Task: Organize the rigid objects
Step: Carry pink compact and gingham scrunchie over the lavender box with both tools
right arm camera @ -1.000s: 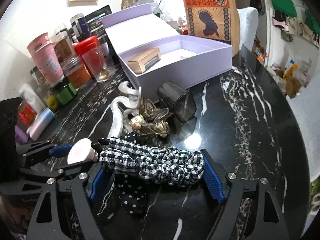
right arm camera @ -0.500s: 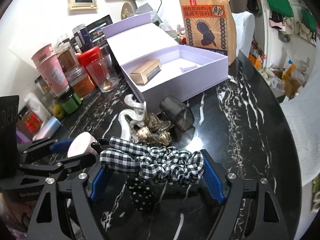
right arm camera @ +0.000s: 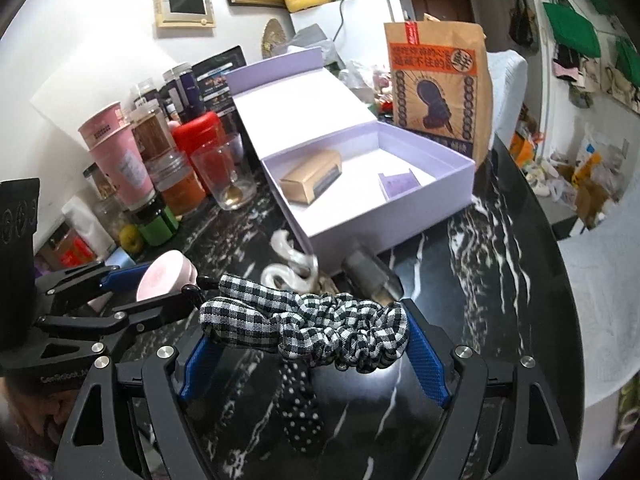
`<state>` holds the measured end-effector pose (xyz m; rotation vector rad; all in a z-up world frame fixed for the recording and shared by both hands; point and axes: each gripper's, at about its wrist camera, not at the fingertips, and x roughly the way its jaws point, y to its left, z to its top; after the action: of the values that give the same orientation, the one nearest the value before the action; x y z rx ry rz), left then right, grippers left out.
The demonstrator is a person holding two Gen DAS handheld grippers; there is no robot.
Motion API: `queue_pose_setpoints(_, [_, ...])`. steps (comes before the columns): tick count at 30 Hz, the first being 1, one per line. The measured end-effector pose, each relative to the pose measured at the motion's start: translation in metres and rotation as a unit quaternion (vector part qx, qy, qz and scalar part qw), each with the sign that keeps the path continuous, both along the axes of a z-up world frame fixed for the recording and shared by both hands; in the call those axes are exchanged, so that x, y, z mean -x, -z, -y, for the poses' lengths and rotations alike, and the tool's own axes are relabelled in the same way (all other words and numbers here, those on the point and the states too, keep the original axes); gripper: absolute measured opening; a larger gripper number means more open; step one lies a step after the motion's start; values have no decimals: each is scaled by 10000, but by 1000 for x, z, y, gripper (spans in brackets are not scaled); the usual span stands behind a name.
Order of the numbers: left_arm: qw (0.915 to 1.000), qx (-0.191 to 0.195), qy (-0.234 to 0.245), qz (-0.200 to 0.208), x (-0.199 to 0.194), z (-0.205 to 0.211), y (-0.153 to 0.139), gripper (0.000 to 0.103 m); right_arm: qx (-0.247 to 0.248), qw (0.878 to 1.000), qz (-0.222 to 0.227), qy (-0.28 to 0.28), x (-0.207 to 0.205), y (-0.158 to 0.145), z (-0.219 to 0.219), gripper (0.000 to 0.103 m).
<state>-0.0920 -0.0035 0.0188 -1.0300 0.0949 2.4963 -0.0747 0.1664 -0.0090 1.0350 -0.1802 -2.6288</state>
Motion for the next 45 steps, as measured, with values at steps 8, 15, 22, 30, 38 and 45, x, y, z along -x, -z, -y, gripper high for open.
queue_pose_setpoints(8, [9999, -76, -24, -140, 27, -1, -19, 50, -231, 9992, -263, -170, 20, -22, -5, 82])
queue_pose_setpoints(15, [9992, -320, -206, -135, 58, -2, -32, 50, -255, 9978, -569, -208, 37, -41, -15, 83])
queue_pose_setpoints(22, [9989, -250, -329, -231, 86, -6, -45, 50, -314, 9956, -862, -214, 54, -60, -23, 83])
queue_pose_setpoints(30, [9992, -237, -299, -148, 108, -10, -48, 50, -377, 9943, -966, -234, 68, -70, -26, 83])
queue_pose_setpoints(38, [9996, -189, -139, -162, 129, -19, -53, 50, -357, 9944, -977, -188, 84, -74, -30, 83])
queue_pose_setpoints(45, [9997, -165, -11, -162, 151, -29, -51, 50, -511, 9936, -1002, -83, 98, -78, -33, 83])
